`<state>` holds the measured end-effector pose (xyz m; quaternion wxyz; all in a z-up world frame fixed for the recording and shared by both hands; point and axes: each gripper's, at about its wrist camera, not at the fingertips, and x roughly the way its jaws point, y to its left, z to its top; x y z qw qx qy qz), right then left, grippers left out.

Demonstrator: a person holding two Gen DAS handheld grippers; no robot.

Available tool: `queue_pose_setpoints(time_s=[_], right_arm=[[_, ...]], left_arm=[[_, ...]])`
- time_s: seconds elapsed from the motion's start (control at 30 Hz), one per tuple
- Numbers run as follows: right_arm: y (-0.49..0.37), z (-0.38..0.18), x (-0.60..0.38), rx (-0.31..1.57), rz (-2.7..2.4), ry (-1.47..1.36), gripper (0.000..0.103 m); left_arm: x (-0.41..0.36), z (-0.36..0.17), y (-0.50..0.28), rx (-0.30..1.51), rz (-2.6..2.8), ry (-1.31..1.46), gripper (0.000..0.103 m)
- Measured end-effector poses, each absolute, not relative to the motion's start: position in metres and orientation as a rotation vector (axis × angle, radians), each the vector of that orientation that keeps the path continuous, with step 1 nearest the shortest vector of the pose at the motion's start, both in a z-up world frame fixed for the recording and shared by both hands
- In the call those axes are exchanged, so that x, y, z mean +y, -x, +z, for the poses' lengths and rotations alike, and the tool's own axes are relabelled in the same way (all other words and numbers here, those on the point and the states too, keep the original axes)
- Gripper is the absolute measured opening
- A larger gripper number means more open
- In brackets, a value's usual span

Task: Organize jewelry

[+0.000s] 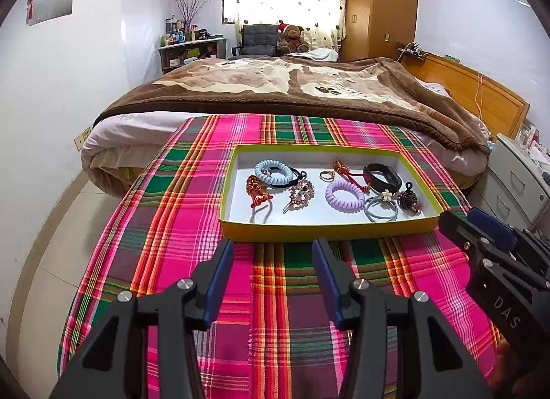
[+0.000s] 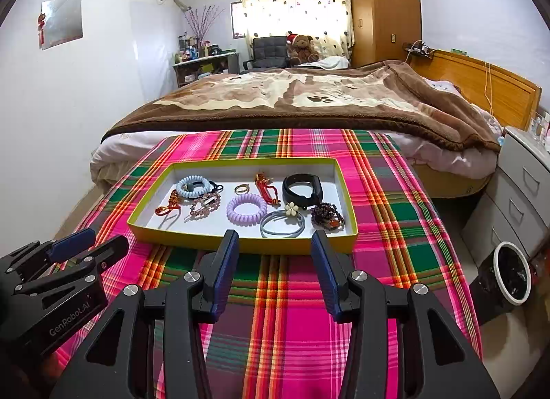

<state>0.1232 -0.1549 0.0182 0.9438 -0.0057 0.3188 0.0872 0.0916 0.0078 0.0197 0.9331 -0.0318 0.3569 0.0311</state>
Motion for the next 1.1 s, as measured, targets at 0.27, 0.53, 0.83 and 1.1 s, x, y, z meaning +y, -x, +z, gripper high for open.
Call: queue_pose_setpoints(time_s=[0.27, 0.53, 0.83, 1.1], right_arm=[[-0.123, 0.0171, -0.1536, 0.651, 0.18, 0.014, 0.044], [-0.1229, 0.0173, -0.1531, 0.654, 0.178, 0.015, 0.044], [-0.1211, 0.0168, -0.1511, 0.653, 0.177, 0.017, 0.044], [-0.122, 0.016, -0.1509, 0.655, 0.179, 0.019, 0.044]], left_arm=[[0.0083, 0.0195, -0.0932, 0.737, 0.066, 0.06, 0.05], [0.0079, 0.0201, -0.093, 0.735, 0.064, 0.064, 0.05], [0.0087, 0.0185, -0.0938, 0.738, 0.065, 0.063, 0.05], [0.0095, 0.0179, -0.0939, 0.74, 0.069, 0.064, 0.05]])
